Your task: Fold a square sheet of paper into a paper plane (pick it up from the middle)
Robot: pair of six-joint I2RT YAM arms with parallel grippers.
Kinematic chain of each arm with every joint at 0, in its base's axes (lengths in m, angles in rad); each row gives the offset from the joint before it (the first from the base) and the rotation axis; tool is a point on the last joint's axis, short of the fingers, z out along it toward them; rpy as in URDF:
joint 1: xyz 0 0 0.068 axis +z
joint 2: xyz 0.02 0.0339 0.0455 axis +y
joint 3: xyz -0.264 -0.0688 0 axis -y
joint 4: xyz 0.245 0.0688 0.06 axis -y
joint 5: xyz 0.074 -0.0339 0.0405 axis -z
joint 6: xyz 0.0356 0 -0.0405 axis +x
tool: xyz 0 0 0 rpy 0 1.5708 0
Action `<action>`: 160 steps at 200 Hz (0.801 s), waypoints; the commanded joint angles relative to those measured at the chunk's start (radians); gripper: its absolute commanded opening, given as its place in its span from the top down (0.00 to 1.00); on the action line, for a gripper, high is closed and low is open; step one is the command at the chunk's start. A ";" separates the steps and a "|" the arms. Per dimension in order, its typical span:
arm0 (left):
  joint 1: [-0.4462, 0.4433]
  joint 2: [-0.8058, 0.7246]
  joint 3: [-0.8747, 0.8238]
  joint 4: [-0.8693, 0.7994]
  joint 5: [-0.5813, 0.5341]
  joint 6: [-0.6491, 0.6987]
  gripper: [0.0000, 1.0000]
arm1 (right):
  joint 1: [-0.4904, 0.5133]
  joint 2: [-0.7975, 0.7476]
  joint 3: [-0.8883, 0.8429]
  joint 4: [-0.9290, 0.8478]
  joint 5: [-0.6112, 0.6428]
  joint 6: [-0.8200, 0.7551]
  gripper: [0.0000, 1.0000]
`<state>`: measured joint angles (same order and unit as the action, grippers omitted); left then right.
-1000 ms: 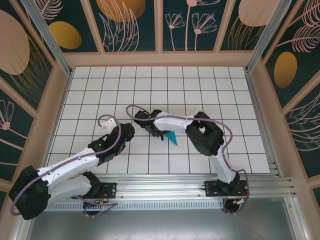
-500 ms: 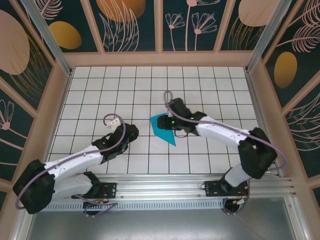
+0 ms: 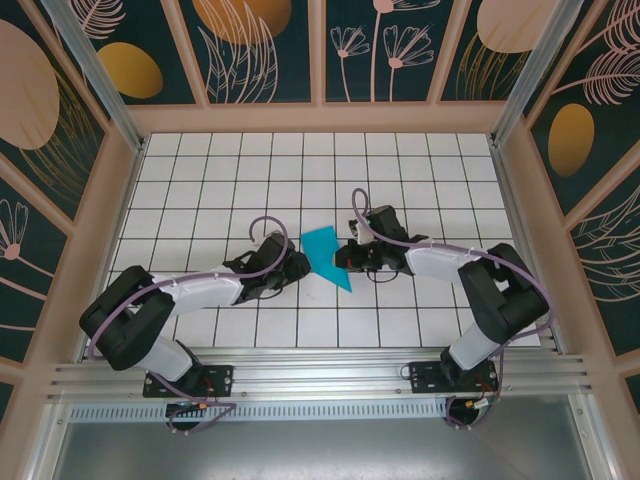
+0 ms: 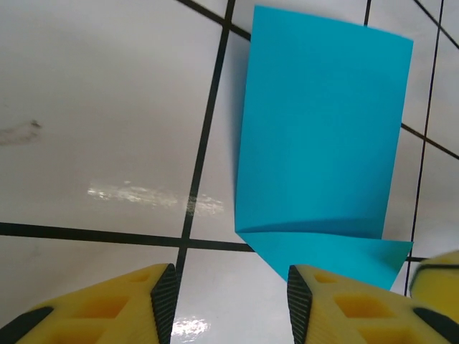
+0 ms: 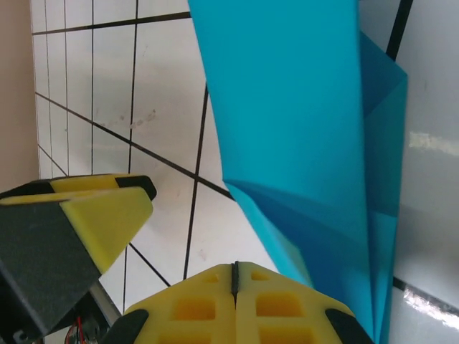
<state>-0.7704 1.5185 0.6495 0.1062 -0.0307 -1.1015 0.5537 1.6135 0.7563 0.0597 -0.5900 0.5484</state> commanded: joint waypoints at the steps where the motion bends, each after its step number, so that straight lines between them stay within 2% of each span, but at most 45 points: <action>1: -0.002 0.022 0.029 0.050 0.051 -0.009 0.52 | -0.044 0.037 -0.015 0.060 -0.049 -0.033 0.97; 77: -0.002 0.086 0.062 0.065 0.081 -0.018 0.51 | -0.108 0.135 -0.066 0.149 -0.080 -0.025 0.96; 160: -0.003 0.152 0.102 0.135 0.107 -0.040 0.47 | -0.127 0.175 -0.126 0.225 -0.082 0.016 0.95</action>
<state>-0.7708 1.6424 0.7235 0.1871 0.0631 -1.1233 0.4316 1.7508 0.6559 0.2630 -0.6899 0.5594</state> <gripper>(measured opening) 0.530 0.052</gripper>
